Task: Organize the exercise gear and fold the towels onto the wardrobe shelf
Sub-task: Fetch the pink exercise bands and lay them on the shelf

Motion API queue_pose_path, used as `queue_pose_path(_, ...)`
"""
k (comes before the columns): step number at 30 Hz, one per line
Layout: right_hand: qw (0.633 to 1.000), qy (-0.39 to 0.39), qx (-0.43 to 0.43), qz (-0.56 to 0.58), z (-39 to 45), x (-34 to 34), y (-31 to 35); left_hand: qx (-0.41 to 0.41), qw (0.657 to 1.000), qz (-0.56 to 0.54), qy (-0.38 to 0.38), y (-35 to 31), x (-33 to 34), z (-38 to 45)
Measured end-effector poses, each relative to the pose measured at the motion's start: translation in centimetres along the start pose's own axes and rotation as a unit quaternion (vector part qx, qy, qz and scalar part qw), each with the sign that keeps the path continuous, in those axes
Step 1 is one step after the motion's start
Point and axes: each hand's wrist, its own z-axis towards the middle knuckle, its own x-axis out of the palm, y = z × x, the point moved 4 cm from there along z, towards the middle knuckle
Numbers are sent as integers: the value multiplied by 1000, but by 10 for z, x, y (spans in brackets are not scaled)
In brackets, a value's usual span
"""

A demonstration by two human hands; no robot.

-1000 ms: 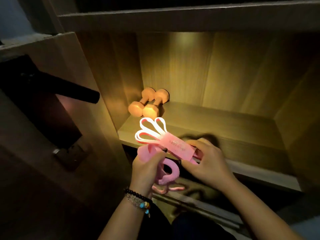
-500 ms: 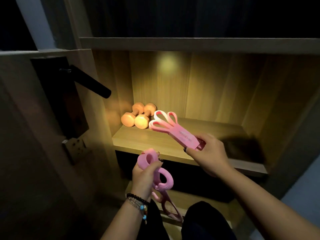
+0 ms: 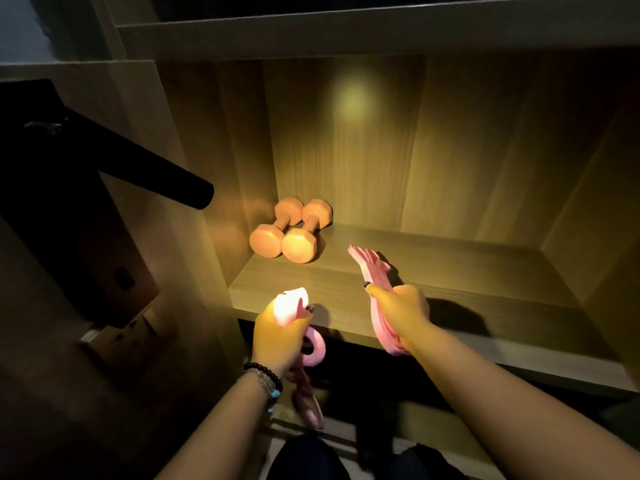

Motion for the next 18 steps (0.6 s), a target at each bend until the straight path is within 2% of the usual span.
queue_pose_path(2, 1000, 7, 2, 4, 22, 17, 6, 3, 1000, 27, -5, 10, 4, 23)
queue_pose_path(5, 996, 28, 35, 78, 51, 41, 17, 5, 997, 77, -11, 22, 10, 45)
queue_pose_path(9, 990, 16, 28, 138, 82, 59, 29, 21, 989, 148, -1, 30, 27, 66)
queue_pose_path(13, 992, 7, 3, 123, 103, 76, 37, -9, 986, 156, -58, 36, 31, 79)
queue_pose_path(18, 996, 21, -52, 63, 111, 103, 38, 15, 975, 208, -80, 40, 35, 81)
